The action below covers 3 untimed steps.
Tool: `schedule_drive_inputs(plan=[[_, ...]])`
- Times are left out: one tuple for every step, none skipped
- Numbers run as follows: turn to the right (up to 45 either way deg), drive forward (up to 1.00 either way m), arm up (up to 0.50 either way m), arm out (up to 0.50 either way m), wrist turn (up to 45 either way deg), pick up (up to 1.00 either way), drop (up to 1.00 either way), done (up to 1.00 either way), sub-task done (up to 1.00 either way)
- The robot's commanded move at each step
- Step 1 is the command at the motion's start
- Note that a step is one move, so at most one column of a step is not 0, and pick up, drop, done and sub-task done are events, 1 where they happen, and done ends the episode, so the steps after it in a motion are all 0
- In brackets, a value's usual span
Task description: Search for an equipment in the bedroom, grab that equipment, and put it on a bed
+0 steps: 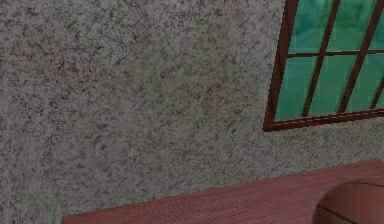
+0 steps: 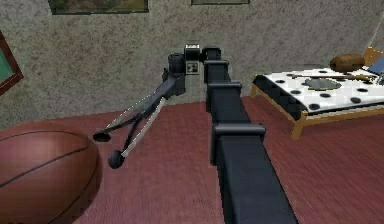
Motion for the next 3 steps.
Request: schedule_drive_inputs(plan=[[0.0,0.00,0.00,-0.36,0.0,0.00,0.00,0.00,0.00],[-45.0,0.00,0.00,0.00,0.0,0.00,0.00,0.00,0.00],[-39.0,0.00,0.00,0.00,0.0,0.00,0.00,0.00,0.00]])
